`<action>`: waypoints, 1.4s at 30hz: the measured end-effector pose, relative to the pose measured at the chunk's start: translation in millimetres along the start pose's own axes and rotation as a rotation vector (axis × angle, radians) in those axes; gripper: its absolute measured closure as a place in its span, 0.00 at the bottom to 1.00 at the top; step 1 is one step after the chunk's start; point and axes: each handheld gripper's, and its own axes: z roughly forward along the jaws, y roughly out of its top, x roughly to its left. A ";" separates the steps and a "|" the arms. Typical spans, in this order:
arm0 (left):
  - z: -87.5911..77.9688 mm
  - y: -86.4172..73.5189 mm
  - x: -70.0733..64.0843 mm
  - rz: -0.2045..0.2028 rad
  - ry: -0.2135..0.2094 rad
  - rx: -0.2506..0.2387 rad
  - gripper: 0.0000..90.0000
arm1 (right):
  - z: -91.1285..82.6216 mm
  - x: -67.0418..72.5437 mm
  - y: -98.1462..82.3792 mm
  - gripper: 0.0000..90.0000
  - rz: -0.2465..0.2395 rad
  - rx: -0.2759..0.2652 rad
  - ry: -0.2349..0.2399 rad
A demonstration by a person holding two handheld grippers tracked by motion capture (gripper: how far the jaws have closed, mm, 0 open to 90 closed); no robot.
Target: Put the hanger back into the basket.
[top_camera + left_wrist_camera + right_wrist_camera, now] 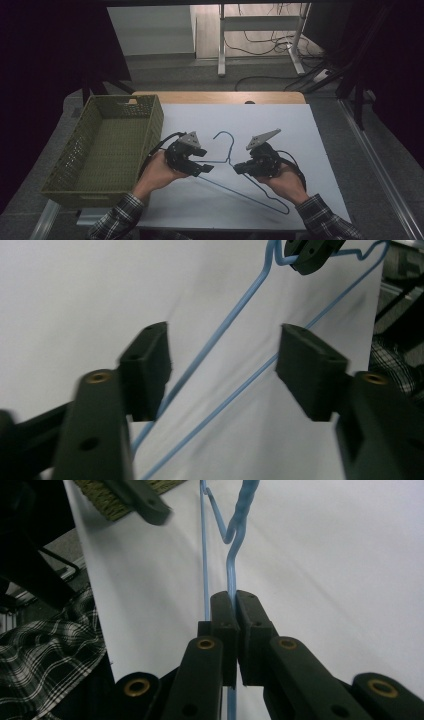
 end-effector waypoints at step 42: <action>-48.1 15.7 16.0 -0.122 0.094 -0.047 0.97 | -56.3 7.7 -19.5 0.30 0.013 -0.218 -0.158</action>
